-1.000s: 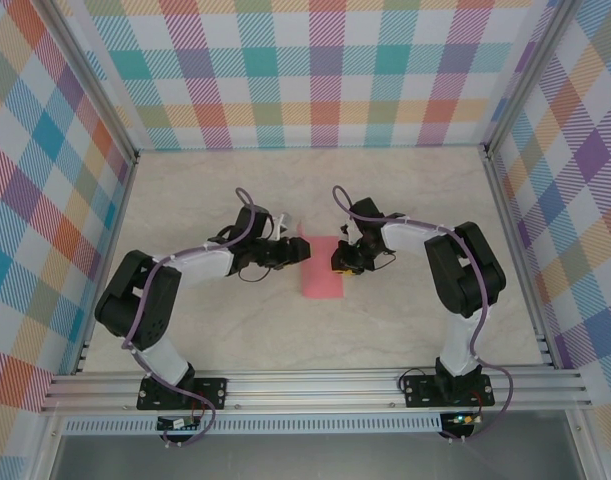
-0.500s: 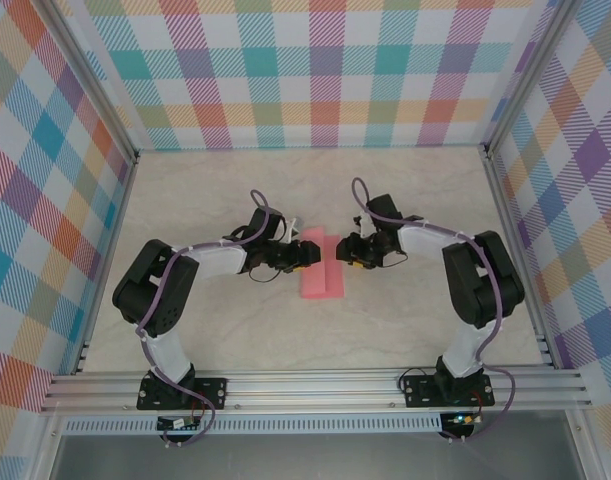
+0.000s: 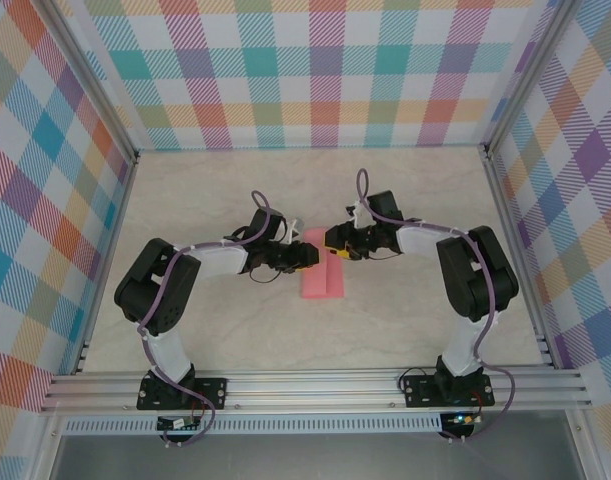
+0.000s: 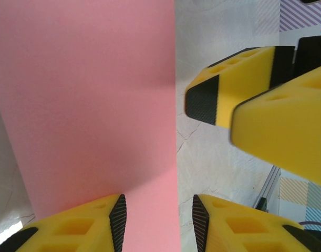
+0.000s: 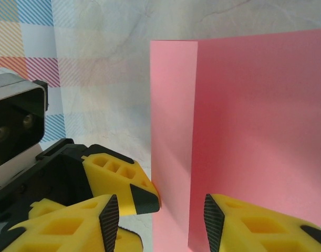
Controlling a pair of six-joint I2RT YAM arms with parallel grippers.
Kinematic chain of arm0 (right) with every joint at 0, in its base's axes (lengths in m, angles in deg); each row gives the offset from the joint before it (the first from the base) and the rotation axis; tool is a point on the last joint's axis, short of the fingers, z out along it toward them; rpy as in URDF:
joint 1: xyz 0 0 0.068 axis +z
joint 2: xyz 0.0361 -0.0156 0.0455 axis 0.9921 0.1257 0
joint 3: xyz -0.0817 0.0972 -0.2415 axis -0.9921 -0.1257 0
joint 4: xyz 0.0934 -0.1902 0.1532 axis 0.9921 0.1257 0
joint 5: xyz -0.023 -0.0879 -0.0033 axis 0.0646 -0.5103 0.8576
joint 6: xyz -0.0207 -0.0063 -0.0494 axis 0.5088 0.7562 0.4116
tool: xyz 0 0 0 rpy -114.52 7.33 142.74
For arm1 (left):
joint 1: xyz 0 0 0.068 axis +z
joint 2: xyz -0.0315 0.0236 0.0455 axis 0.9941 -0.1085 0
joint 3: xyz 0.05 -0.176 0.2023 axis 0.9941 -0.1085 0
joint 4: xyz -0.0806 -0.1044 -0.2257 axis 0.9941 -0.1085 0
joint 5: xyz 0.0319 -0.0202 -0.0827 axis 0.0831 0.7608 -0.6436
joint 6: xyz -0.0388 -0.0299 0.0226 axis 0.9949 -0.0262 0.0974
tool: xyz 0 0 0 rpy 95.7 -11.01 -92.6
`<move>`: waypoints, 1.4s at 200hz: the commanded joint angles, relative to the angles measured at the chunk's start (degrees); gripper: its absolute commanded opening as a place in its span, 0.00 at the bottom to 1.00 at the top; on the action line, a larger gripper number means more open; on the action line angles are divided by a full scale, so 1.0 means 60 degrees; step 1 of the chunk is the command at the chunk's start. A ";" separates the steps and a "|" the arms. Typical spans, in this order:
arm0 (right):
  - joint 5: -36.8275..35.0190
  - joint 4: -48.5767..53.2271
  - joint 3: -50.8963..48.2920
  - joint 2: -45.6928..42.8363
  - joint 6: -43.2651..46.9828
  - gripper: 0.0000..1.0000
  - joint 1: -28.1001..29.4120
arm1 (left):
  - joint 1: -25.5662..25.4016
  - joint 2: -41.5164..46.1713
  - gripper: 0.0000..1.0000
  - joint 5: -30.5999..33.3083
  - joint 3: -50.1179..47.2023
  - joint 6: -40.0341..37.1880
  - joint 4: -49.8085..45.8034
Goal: Fold a paper plane with a square sheet of paper (fold left side to right side)
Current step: First fold in half a square sheet of paper at the center of the table.
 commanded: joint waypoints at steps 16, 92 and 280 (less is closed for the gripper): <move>0.0251 -0.0243 -0.0052 0.0270 -0.0165 0.47 0.0103 | -0.0164 -0.0014 0.40 0.0014 0.0162 0.0060 0.0202; 0.0197 -0.0082 0.0057 0.0474 -0.0096 0.08 0.0150 | -0.0164 0.0231 0.40 0.0013 0.0131 0.0144 0.0264; -0.2482 0.2690 0.1090 0.0764 0.1364 0.07 0.0150 | -0.0692 -0.0522 0.60 0.2865 0.1623 -0.0074 -0.3014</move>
